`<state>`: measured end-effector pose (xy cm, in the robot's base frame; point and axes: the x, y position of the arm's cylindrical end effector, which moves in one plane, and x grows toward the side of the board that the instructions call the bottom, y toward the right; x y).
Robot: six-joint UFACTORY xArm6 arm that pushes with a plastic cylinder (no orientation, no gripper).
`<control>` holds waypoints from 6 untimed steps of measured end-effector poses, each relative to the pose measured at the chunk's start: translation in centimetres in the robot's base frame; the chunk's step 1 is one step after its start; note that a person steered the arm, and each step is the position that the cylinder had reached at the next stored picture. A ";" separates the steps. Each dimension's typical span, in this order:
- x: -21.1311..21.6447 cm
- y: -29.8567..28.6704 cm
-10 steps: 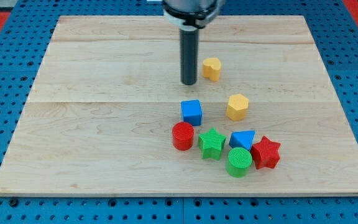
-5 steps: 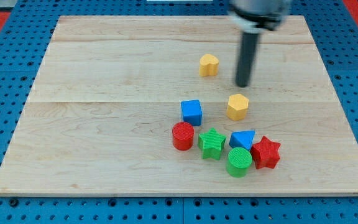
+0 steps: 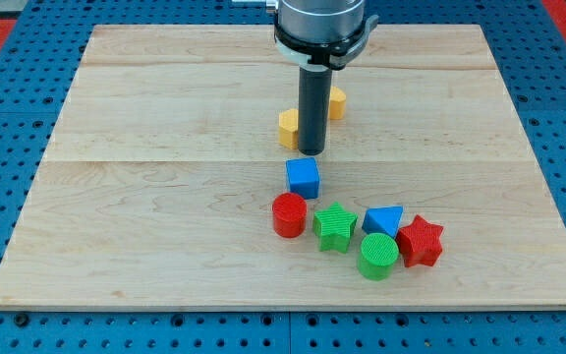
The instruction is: Push the yellow hexagon into the yellow heart
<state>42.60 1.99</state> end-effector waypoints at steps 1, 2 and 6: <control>0.0 -7.2; -2.3 -5.8; -2.1 3.2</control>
<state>40.51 5.21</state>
